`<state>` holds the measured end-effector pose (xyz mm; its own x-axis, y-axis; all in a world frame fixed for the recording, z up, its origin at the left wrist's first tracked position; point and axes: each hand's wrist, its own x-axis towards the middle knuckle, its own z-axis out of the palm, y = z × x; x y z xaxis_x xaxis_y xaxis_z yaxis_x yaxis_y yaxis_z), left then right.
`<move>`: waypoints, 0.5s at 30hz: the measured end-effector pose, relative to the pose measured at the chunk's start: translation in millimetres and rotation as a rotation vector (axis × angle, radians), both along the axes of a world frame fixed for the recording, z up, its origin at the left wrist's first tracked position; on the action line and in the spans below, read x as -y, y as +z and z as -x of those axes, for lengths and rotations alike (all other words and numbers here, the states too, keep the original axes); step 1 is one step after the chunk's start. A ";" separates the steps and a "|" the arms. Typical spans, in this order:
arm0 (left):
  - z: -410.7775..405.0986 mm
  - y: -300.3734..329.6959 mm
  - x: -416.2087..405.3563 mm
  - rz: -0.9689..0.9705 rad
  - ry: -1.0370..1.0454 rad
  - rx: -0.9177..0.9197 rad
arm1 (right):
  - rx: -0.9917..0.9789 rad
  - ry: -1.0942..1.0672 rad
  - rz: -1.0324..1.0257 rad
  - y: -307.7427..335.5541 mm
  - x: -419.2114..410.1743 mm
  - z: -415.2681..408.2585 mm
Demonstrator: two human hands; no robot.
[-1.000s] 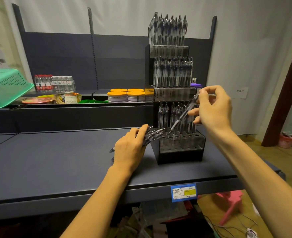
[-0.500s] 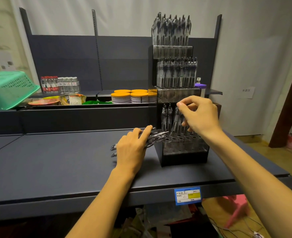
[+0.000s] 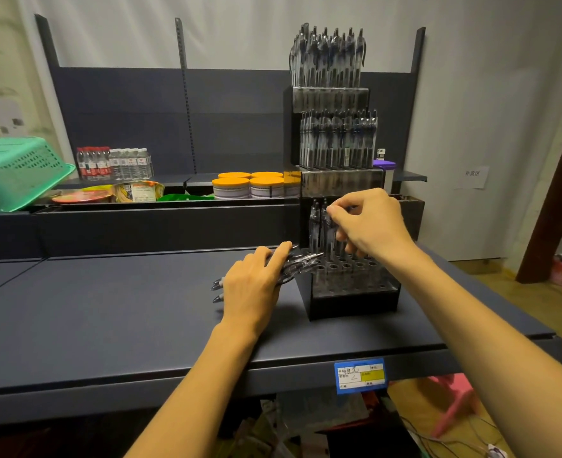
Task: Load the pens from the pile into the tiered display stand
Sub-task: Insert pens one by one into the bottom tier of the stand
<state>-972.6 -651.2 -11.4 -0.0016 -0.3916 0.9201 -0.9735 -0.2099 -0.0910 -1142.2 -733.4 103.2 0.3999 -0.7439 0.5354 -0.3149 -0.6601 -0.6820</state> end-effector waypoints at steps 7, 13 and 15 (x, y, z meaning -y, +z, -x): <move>0.6 0.1 0.1 0.008 -0.020 -0.004 | 0.026 -0.064 0.073 -8.2 -2.5 5.6; 0.7 0.1 0.3 0.017 -0.022 0.005 | -0.012 -0.052 0.108 -15.3 -4.0 10.3; 1.1 0.7 0.3 0.021 -0.025 0.009 | -0.041 -0.018 0.100 -18.4 -7.2 10.9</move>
